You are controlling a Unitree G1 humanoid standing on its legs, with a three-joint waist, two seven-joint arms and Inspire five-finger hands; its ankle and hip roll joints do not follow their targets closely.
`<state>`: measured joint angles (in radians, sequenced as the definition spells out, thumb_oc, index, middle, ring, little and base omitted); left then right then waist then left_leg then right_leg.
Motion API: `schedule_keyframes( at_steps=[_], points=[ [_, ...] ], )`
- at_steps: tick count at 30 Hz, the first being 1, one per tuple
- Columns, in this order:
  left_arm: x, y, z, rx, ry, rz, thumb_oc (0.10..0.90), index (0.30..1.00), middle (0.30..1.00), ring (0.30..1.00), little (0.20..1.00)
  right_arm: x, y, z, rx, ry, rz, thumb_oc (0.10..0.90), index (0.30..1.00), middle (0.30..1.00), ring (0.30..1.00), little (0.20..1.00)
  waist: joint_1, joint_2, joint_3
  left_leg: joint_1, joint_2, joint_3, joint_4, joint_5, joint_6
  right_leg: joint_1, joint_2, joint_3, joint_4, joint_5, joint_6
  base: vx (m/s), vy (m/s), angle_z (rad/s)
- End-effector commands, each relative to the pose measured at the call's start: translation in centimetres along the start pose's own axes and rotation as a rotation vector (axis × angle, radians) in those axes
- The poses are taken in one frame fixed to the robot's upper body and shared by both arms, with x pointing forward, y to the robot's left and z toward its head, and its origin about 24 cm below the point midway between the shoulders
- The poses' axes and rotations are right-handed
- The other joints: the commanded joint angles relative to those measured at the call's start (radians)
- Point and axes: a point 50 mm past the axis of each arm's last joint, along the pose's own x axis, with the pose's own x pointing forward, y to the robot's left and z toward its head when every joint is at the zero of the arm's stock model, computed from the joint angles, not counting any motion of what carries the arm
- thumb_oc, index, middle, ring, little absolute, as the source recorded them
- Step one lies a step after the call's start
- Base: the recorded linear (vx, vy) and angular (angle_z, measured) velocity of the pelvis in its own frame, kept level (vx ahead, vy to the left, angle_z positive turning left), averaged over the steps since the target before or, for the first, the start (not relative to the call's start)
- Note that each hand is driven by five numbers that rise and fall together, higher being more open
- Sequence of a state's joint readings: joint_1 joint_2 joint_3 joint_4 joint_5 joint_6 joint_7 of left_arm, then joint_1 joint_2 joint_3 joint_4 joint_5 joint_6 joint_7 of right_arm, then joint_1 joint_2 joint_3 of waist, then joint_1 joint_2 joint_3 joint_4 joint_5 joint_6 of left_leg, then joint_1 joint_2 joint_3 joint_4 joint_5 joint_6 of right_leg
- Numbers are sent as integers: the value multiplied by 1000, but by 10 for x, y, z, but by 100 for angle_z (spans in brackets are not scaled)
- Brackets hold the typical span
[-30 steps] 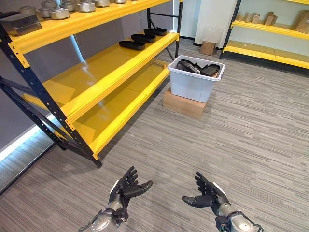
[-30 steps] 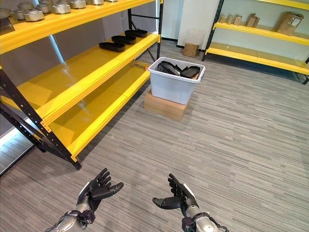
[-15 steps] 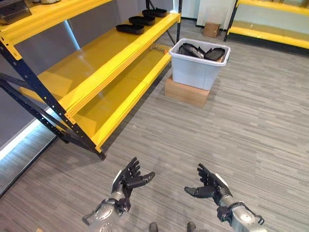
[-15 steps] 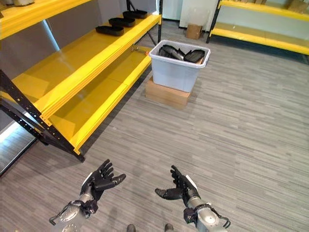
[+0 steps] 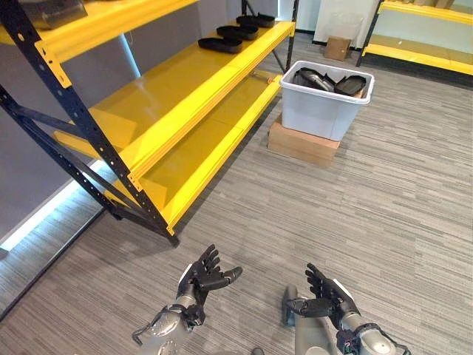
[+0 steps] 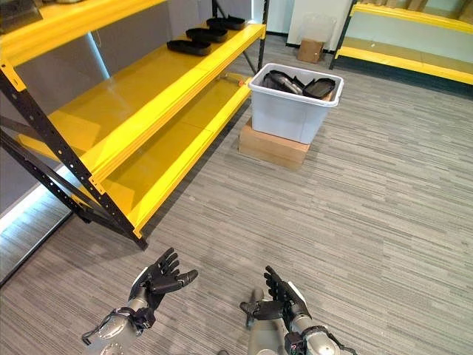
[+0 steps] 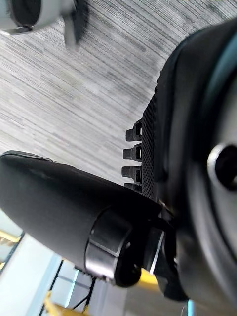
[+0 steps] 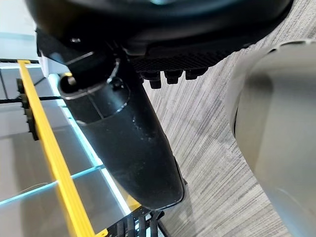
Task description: Move parts from the plastic box to the shelf.
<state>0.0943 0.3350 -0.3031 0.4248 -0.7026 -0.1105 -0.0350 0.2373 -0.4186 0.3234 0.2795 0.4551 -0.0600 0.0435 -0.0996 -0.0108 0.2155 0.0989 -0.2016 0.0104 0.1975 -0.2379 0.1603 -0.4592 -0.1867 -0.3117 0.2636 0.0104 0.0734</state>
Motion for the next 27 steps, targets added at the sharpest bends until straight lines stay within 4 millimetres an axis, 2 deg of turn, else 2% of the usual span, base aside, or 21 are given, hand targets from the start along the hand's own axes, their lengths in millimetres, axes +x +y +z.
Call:
schedule_keyframes(
  at_steps=[1, 2, 4, 5, 6, 7, 9, 11, 13, 15, 16, 17, 18, 19, 20, 21, 22, 24, 25, 26, 27],
  points=[
    [11, -14, 48, -12, -233, -83, 900, 1000, 1000, 1000, 1000, 12, -4, 52, 4, -243, 6, 900, 1000, 1000, 1000, 1000, -26, -10, -61, 171, 83, 1, -12, -92, -102, 91, -15, 25, -123, 157, 88, 305, -93, 37],
    [11, -15, 47, -18, -231, -87, 900, 1000, 1000, 1000, 1000, 11, -5, 51, 7, -241, 4, 900, 1000, 1000, 1000, 1000, -31, -9, -68, 183, 92, -4, -14, -97, -112, 104, -12, 29, -154, 160, 88, 339, -134, 26],
    [10, -14, 39, -37, -212, -68, 900, 1000, 1000, 1000, 1000, 9, -6, 45, 9, -220, -1, 900, 1000, 1000, 1000, 1000, -34, -6, -104, 214, 123, -6, -7, -96, -138, 143, 36, 67, -188, 148, 61, 374, -158, 38],
    [9, -14, 39, -42, -215, -73, 900, 1000, 1000, 1000, 1000, 9, -6, 43, 9, -213, -1, 900, 1000, 1000, 1000, 1000, -37, -11, -113, 212, 125, -5, -7, -88, -144, 146, 43, 83, -181, 154, 56, 335, -121, 50],
    [10, -17, 40, -47, -220, -79, 900, 1000, 1000, 1000, 1000, 10, -7, 44, 7, -212, -3, 900, 1000, 1000, 1000, 1000, -39, 5, -114, 227, 146, -6, -10, -64, -157, 132, 58, 99, -139, 147, 52, 259, -100, 29],
    [10, -17, 41, -55, -225, -80, 900, 1000, 1000, 1000, 1000, 11, -6, 47, 8, -221, -1, 900, 1000, 1000, 1000, 1000, -44, 7, -118, 233, 151, -13, -18, -46, -160, 121, 62, 108, -123, 148, 48, 286, -134, 11],
    [11, -20, 44, -60, -239, -89, 900, 1000, 1000, 1000, 1000, 11, -9, 54, -1, -250, 1, 900, 1000, 1000, 1000, 1000, -48, 33, -136, 259, 195, -20, -36, 24, -189, 124, 104, 104, -106, 114, 23, 304, -172, -13],
    [11, -21, 44, -60, -244, -93, 900, 1000, 1000, 1000, 1000, 11, -11, 57, -7, -261, -5, 900, 1000, 1000, 1000, 1000, -51, 40, -147, 241, 216, -30, -9, 106, -215, 137, 124, 102, -108, 95, 6, 256, -160, 5],
    [12, -22, 46, -61, -250, -96, 900, 1000, 1000, 1000, 1000, 13, -13, 62, -8, -275, -7, 900, 1000, 1000, 1000, 1000, -52, 41, -147, 209, 230, -43, 70, 198, -242, 161, 150, 115, -111, 75, -11, 248, -169, -18],
    [13, -22, 47, -70, -255, -88, 900, 1000, 1000, 1000, 1000, 13, -14, 65, -13, -287, -12, 900, 1000, 1000, 1000, 1000, -50, 40, -147, 153, 244, -51, 228, 326, -284, 200, 175, 131, -129, 45, -43, 244, -159, -22],
    [13, -22, 47, -70, -255, -88, 900, 1000, 1000, 1000, 1000, 13, -14, 65, -13, -287, -12, 900, 1000, 1000, 1000, 1000, -50, 39, -148, 153, 244, -51, 228, 326, -284, 200, 174, 131, -129, 45, -43, 323, -243, -8],
    [12, -22, 46, -90, -247, -86, 900, 1000, 1000, 1000, 1000, 12, -17, 69, -13, -305, -23, 900, 1000, 1000, 1000, 1000, -21, 7, -115, -5, 233, -62, 538, 431, -298, 284, 192, 189, -162, 4, -92, 199, -174, -22],
    [12, -22, 46, -89, -247, -85, 900, 1000, 1000, 1000, 1000, 12, -17, 69, -12, -305, -23, 900, 1000, 1000, 1000, 1000, -23, 3, -117, -8, 228, -63, 537, 435, -297, 281, 188, 188, -163, 6, -92, 379, -270, -57],
    [9, -19, 43, -89, -237, -68, 900, 1000, 1000, 1000, 1000, 12, -18, 72, -30, -315, -32, 900, 1000, 1000, 1000, 1000, 24, -23, -71, -135, 181, -60, 686, 329, -231, 358, 185, 243, -190, -14, -105, 168, -98, -46],
    [9, -19, 43, -88, -237, -68, 900, 1000, 1000, 1000, 1000, 12, -18, 72, -29, -315, -32, 900, 1000, 1000, 1000, 1000, 24, -25, -73, -138, 177, -60, 685, 332, -231, 356, 182, 243, -191, -12, -104, 230, -103, -41],
    [8, -18, 42, -88, -233, -66, 900, 1000, 1000, 1000, 1000, 11, -19, 72, -33, -313, -35, 900, 1000, 1000, 1000, 1000, 41, -29, -58, -206, 162, -63, 689, 286, -216, 376, 183, 266, -194, -16, -99, 92, -16, -79],
    [6, -16, 40, -94, -232, -57, 900, 1000, 1000, 1000, 1000, 11, -18, 71, -32, -312, -35, 900, 1000, 1000, 1000, 1000, 50, -37, -51, -255, 175, -63, 660, 261, -199, 390, 177, 280, -199, -15, -91, 155, -5, -89],
    [4, -11, 39, -97, -230, -42, 900, 1000, 1000, 1000, 1000, 11, -16, 70, -31, -308, -29, 900, 1000, 1000, 1000, 1000, 68, -45, -51, -293, 232, -82, 476, 214, -180, 418, 172, 310, -209, -28, -74, 172, 35, -89],
    [4, -11, 39, -96, -230, -42, 900, 1000, 1000, 1000, 1000, 11, -16, 70, -30, -308, -29, 900, 1000, 1000, 1000, 1000, 68, -49, -52, -290, 229, -79, 469, 218, -179, 417, 168, 312, -210, -27, -74, 288, 99, -74],
    [1, -6, 38, -83, -230, -28, 900, 1000, 1000, 1000, 1000, 12, -13, 66, -28, -299, -19, 900, 1000, 1000, 1000, 1000, 100, -44, -58, -277, 245, -157, 154, 219, -182, 445, 183, 350, -204, -49, -63, 253, 89, -59],
    [0, -5, 37, -84, -230, -24, 900, 1000, 1000, 1000, 1000, 13, -12, 65, -32, -293, -14, 900, 1000, 1000, 1000, 1000, 107, -38, -64, -258, 246, -194, 50, 242, -191, 456, 191, 366, -206, -61, -63, 350, 127, -81]
  ],
)
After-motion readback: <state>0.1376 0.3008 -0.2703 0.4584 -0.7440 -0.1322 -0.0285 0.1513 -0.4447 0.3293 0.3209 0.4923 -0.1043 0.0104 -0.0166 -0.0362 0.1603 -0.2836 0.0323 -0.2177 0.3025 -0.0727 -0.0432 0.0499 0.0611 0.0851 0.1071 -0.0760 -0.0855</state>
